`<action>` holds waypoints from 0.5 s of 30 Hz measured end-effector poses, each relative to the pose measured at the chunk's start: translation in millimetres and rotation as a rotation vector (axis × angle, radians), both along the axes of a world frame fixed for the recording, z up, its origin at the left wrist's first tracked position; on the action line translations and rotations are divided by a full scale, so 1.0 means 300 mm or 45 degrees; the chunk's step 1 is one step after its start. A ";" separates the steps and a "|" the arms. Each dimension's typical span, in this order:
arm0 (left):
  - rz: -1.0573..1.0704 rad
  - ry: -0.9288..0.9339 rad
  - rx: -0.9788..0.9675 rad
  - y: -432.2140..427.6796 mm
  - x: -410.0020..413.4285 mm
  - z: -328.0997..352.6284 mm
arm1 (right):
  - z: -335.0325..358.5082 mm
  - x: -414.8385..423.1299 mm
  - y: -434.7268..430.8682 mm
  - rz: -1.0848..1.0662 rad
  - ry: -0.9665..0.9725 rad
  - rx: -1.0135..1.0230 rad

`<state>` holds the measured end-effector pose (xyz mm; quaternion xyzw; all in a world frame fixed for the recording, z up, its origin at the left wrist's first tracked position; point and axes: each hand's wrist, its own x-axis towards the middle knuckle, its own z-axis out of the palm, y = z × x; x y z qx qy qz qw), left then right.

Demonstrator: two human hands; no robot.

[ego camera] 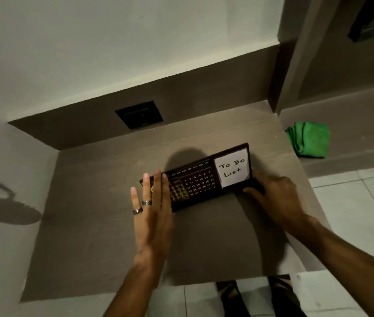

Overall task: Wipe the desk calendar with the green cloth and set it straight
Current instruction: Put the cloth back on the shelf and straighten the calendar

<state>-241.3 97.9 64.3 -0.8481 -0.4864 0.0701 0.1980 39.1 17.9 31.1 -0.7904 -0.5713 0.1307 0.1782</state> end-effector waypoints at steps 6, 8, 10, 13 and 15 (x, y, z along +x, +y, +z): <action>-0.062 -0.157 0.021 0.194 -0.020 -0.001 | 0.028 -0.043 0.111 -0.001 -0.008 0.105; -0.066 -0.152 0.005 0.249 -0.018 -0.003 | 0.029 -0.041 0.162 -0.022 0.002 0.083; -0.066 -0.093 0.012 0.297 -0.020 -0.004 | 0.026 -0.038 0.207 -0.055 0.018 0.020; -0.074 -0.088 -0.002 0.350 -0.020 -0.001 | 0.009 -0.029 0.262 -0.066 0.059 -0.049; -0.082 -0.104 -0.034 0.375 -0.023 -0.003 | -0.002 -0.021 0.287 -0.063 0.085 -0.080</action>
